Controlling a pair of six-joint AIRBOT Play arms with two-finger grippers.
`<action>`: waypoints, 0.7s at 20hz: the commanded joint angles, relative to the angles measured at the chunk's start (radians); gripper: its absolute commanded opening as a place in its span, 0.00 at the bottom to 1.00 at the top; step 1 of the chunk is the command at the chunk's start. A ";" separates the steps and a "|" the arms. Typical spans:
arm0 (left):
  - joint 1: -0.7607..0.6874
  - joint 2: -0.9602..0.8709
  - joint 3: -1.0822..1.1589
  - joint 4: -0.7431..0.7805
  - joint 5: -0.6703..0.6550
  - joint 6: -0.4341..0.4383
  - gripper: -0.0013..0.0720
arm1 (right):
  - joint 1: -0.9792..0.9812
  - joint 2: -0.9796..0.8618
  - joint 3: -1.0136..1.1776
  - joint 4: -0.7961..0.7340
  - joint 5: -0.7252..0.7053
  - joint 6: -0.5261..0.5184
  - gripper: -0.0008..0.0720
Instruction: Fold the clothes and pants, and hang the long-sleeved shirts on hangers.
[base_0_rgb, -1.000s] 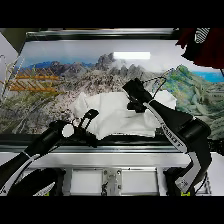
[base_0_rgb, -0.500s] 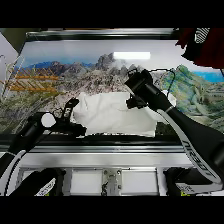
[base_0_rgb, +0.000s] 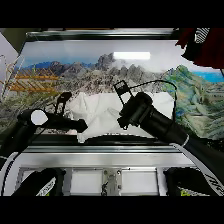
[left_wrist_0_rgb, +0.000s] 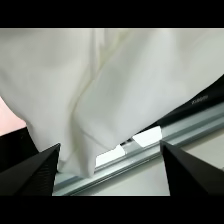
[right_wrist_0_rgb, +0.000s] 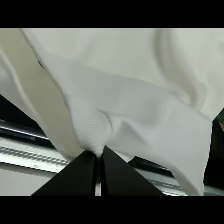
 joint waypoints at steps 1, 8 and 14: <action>-0.005 0.001 0.111 -0.003 0.061 -0.084 0.96 | 0.038 0.032 -0.011 0.000 -0.025 0.013 0.04; -0.229 -0.283 0.382 0.010 0.088 -0.130 0.96 | 0.037 0.101 -0.011 -0.003 -0.049 0.022 0.04; -0.339 -0.542 0.581 0.148 -0.011 -0.214 0.96 | 0.038 0.139 -0.011 0.000 -0.048 0.019 0.04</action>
